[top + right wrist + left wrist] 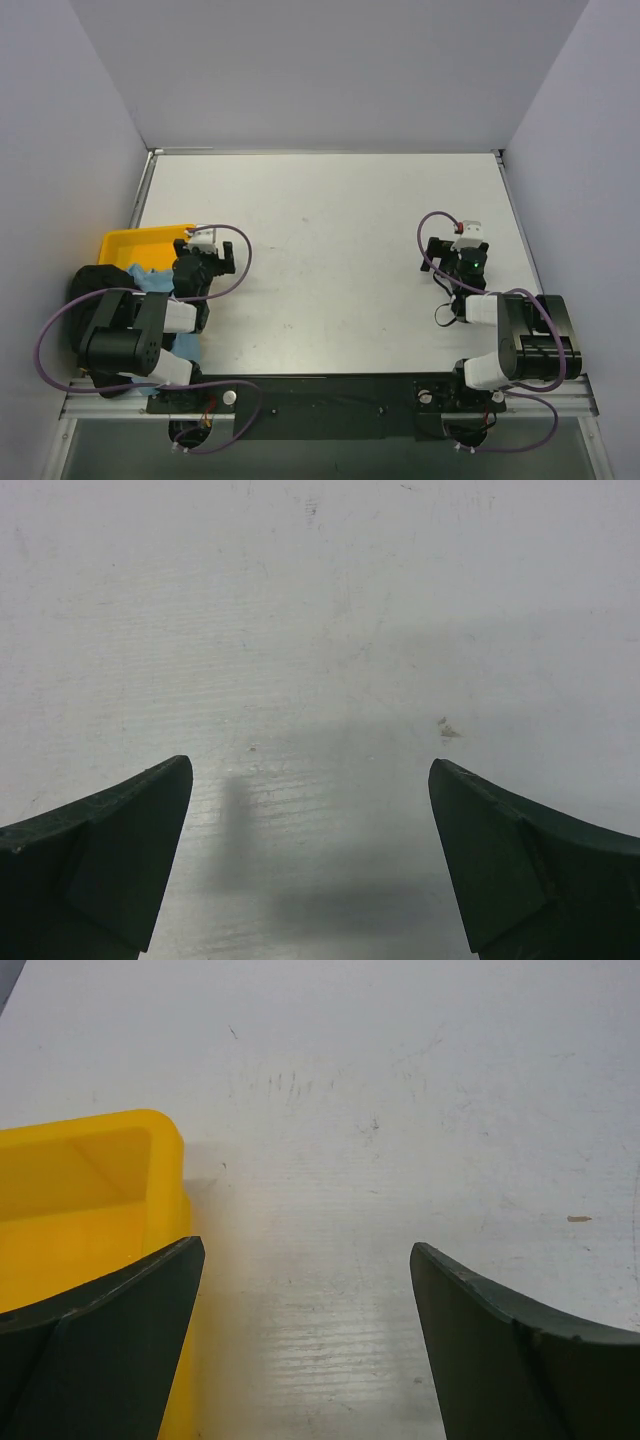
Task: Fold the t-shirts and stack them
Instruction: Grab crumpled tshirt from bin with the left arm, then move the tshirt to the center of the board, then flatten out the tshirt
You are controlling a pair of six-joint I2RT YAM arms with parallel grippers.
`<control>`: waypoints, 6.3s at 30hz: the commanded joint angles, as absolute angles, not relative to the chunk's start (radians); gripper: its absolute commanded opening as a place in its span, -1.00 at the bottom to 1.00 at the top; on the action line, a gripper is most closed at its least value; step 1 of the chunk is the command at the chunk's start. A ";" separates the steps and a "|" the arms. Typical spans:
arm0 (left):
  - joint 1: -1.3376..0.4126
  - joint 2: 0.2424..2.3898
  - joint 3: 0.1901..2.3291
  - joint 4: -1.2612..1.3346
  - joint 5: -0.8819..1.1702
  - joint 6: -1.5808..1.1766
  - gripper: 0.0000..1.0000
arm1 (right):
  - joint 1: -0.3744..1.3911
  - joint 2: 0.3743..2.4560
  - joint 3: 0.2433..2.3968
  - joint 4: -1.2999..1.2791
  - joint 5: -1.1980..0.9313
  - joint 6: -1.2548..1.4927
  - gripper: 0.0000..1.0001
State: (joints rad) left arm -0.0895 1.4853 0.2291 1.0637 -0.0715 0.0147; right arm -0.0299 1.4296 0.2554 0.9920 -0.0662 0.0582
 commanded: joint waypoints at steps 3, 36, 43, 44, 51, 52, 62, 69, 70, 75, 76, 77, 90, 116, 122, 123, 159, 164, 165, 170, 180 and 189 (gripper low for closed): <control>-0.103 1.479 0.258 1.080 -0.077 0.012 0.91 | -0.028 1.404 0.264 1.049 -0.061 0.055 1.00; 0.279 1.358 1.271 -1.140 -0.382 0.195 0.94 | 0.426 1.187 1.077 -0.093 -0.205 0.201 0.98; 0.284 1.351 1.056 -0.837 -0.723 0.349 0.94 | 0.495 1.255 1.180 -0.123 -0.181 0.167 0.93; 0.285 1.353 1.036 -0.794 -0.748 0.418 0.94 | 0.506 1.258 1.180 -0.124 -0.172 0.178 0.93; 0.285 1.437 1.069 -0.827 -0.684 0.382 -0.41 | 0.541 1.235 1.170 -0.138 -0.140 0.167 0.92; 0.284 1.431 1.080 -0.831 -0.690 0.382 -0.80 | 0.543 1.232 1.172 -0.141 -0.137 0.163 0.92; 0.270 1.370 1.682 -1.097 -0.461 0.370 -1.00 | 0.554 1.246 1.203 -0.152 -0.141 0.156 0.92; 0.068 1.397 2.097 -1.115 -0.167 0.353 -1.00 | 0.563 1.266 1.259 -0.161 -0.202 0.176 0.92; 0.031 1.413 2.155 -1.115 -0.150 0.353 -1.00 | 0.566 1.266 1.269 -0.167 -0.224 0.186 0.92; -0.234 1.466 2.290 -1.147 0.145 0.330 -1.00 | 0.563 1.246 1.325 -0.205 -0.268 0.202 0.93; -0.283 1.498 2.327 -1.157 0.216 0.316 -1.00 | 0.558 1.236 1.336 -0.225 -0.276 0.209 0.94; -0.307 1.512 2.347 -1.164 0.242 0.299 -1.00 | 0.554 1.230 1.356 -0.242 -0.278 0.213 0.96; -0.776 1.946 2.290 -0.960 0.364 0.342 -0.76 | 0.137 1.140 1.273 -0.563 -0.262 0.456 0.85; -0.477 1.487 1.194 -0.979 0.324 0.394 0.32 | 0.525 1.732 1.432 -0.673 -0.137 0.390 0.14; -0.551 1.511 1.040 -0.849 0.190 0.371 0.64 | 0.526 1.925 1.581 -0.672 -0.097 0.410 0.19; -0.577 1.520 1.031 -0.838 0.184 0.373 0.66 | 0.525 1.963 1.610 -0.673 -0.094 0.411 0.19; -0.367 1.278 1.776 -1.020 -0.278 0.534 -1.00 | 0.018 1.039 1.907 -0.640 -0.204 0.282 -1.00; -0.365 1.221 1.884 -1.058 -0.311 0.546 -1.00 | 0.018 0.993 1.962 -0.637 -0.235 0.262 -1.00; -0.365 1.212 1.887 -1.066 -0.304 0.546 -1.00 | 0.018 0.994 1.973 -0.631 -0.235 0.258 -1.00; -0.367 1.183 1.746 -1.060 -0.215 0.534 -1.00 | 0.018 1.115 2.013 -0.601 -0.253 0.207 -1.00; -0.371 1.305 1.600 -0.965 -0.054 0.497 -1.00 | 0.018 1.630 2.101 -0.485 -0.325 0.261 -1.00; -0.390 1.393 1.382 -0.870 0.119 0.474 -1.00 | 0.038 2.032 2.240 -0.745 -0.178 0.345 0.80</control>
State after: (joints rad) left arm -0.3798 1.3804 1.4586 -0.9527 0.0200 0.5014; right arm 0.0261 2.0109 2.1677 -0.5594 -0.2882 0.3161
